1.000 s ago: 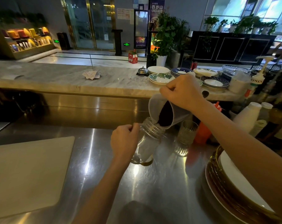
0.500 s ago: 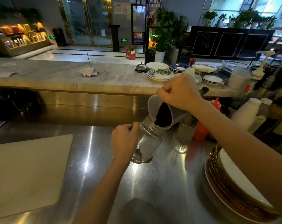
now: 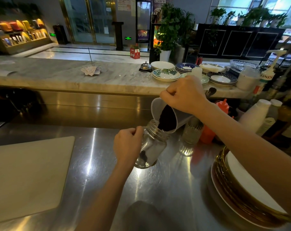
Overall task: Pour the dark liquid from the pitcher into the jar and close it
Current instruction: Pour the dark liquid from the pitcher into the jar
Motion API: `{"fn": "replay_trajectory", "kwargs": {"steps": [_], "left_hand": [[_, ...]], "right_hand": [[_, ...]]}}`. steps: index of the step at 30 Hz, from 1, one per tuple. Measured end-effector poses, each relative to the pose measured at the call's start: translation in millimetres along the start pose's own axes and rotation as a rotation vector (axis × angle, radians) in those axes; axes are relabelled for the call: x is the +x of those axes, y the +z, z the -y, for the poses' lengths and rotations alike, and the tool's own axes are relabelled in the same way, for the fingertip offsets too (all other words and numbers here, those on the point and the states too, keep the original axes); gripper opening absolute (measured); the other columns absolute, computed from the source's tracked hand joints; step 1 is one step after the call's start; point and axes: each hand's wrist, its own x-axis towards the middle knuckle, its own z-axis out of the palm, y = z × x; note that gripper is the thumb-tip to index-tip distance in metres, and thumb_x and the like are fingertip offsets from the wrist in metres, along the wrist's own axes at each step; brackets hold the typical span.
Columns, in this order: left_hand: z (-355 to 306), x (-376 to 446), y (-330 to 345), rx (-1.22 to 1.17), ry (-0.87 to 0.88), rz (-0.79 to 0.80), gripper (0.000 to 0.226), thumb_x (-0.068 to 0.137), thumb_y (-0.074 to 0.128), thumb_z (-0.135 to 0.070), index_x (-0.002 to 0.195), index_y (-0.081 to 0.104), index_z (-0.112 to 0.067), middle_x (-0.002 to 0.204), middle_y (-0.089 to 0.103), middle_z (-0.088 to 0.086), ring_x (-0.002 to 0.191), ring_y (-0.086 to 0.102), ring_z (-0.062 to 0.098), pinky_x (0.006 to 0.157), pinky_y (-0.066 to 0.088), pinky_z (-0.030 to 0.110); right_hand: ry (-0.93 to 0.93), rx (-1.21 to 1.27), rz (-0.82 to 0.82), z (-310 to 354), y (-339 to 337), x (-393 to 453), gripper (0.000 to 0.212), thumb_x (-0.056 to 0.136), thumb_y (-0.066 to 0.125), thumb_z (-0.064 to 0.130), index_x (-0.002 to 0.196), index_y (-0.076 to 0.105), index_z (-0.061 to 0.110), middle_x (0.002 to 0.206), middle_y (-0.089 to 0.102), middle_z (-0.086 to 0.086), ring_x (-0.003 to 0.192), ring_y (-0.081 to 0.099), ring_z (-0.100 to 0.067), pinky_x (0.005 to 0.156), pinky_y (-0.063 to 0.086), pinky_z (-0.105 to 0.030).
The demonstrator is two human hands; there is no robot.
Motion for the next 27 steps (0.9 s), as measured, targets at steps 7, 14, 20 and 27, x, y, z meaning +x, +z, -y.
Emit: {"fn": "replay_trajectory", "kwargs": {"steps": [7,14,20,27], "left_hand": [[0.5,-1.9,1.3,-0.020,-0.029,0.009,0.051,0.082,0.052,-0.019,0.036,0.029,-0.018,0.024,0.025,-0.004,0.031,0.028,0.010,0.038,0.017,0.016],[-1.0,-2.4,1.9,-0.037,-0.046,0.001,0.050,0.082,0.051,-0.019,0.037,0.029,-0.017,0.026,0.023,-0.005,0.031,0.026,0.011,0.044,0.018,0.024],[-0.6,-2.5,3.4,-0.068,-0.053,0.003,0.050,0.081,0.052,-0.019,0.037,0.029,-0.018,0.031,0.021,-0.007,0.031,0.023,0.011,0.045,0.019,0.025],[-2.4,-1.9,3.8,-0.083,-0.049,0.006,0.048,0.082,0.051,-0.018,0.039,0.031,-0.016,0.039,0.024,-0.004,0.033,0.025,0.011,0.045,0.020,0.026]], "right_hand": [[-0.034,0.025,-0.049,0.1,0.2,-1.6,0.039,0.074,0.038,0.031,0.036,0.042,0.024,0.032,0.026,0.008,0.033,0.010,0.001,0.043,0.015,-0.012],[-0.042,0.034,-0.066,1.3,-0.5,-1.4,0.041,0.074,0.039,0.031,0.034,0.045,0.021,0.031,0.026,0.008,0.033,0.010,0.001,0.044,0.018,-0.013],[-0.067,0.013,-0.077,3.9,-3.0,0.2,0.044,0.074,0.040,0.030,0.032,0.046,0.017,0.031,0.024,0.008,0.033,0.009,-0.003,0.044,0.013,-0.012],[-0.082,0.011,-0.107,3.9,-5.0,0.2,0.044,0.073,0.041,0.027,0.031,0.046,0.015,0.031,0.024,0.008,0.032,0.014,-0.009,0.045,0.014,-0.012]]}}
